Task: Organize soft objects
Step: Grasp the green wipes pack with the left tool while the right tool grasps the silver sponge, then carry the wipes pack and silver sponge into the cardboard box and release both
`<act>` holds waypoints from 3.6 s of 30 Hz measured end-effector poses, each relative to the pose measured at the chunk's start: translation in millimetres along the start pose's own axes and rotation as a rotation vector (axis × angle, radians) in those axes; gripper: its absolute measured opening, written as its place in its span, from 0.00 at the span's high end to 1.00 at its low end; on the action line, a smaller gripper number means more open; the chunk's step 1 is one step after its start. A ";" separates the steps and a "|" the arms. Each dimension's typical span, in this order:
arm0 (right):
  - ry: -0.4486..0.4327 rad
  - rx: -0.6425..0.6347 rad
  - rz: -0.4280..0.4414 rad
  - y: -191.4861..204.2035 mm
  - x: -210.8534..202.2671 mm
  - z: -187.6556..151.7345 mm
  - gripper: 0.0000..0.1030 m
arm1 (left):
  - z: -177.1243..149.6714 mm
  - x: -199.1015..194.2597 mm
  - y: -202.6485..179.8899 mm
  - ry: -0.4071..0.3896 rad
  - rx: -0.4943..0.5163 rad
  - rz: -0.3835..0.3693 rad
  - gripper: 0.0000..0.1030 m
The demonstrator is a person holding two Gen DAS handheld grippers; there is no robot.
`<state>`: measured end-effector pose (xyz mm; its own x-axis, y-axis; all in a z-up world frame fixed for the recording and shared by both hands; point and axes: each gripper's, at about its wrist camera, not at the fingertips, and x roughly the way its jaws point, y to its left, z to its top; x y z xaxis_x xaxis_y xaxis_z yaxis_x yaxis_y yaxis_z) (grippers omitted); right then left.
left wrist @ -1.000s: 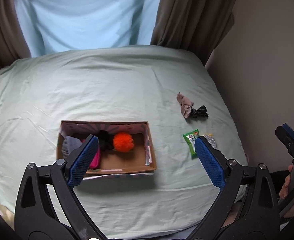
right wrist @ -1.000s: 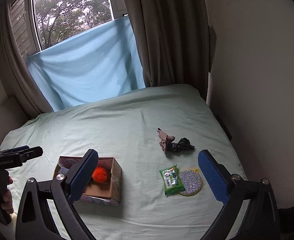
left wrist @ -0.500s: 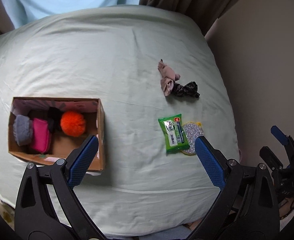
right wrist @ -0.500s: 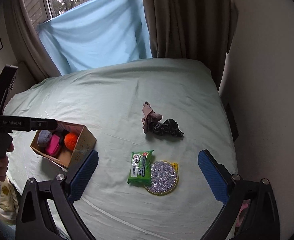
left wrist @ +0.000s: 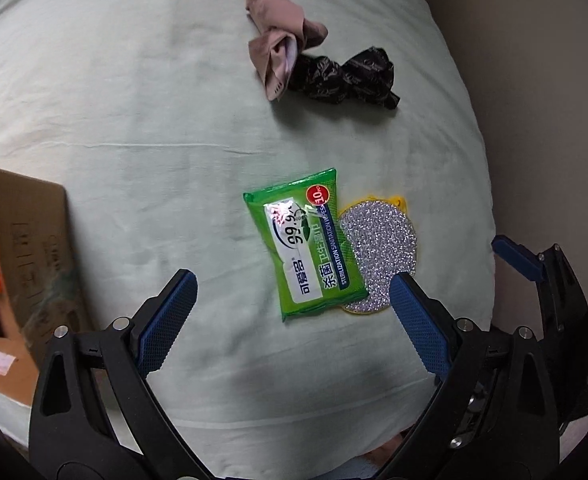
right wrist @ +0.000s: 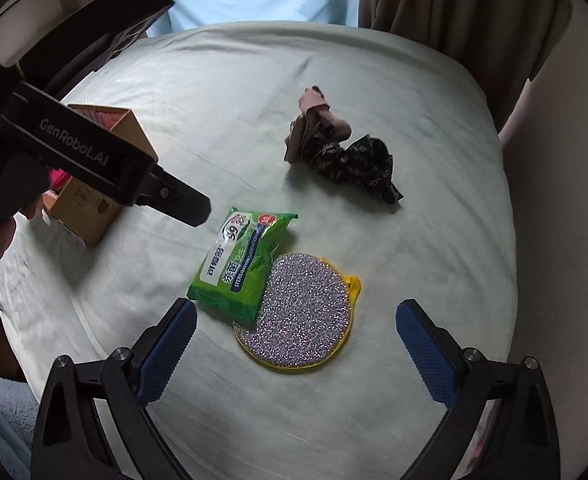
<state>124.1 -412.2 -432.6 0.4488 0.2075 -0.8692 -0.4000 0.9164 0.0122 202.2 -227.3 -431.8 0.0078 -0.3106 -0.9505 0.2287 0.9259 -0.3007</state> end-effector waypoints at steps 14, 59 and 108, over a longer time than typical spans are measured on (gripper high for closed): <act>0.120 -0.124 0.056 -2.7 85.4 -10.5 0.03 | 20.8 89.1 1.3 0.093 -0.038 -0.024 0.18; -0.016 -0.061 -0.090 32.4 -45.1 41.1 0.65 | -28.0 -88.2 -16.6 -0.166 0.051 0.070 0.58; 0.063 0.448 0.050 301.0 -19.1 242.6 0.65 | -84.5 -261.5 315.5 -0.265 0.046 0.190 0.58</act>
<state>189.0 -57.3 -292.3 0.3831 0.2464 -0.8902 -0.0280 0.9664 0.2554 190.0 164.2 -284.7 0.3065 -0.1839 -0.9339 0.2425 0.9639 -0.1102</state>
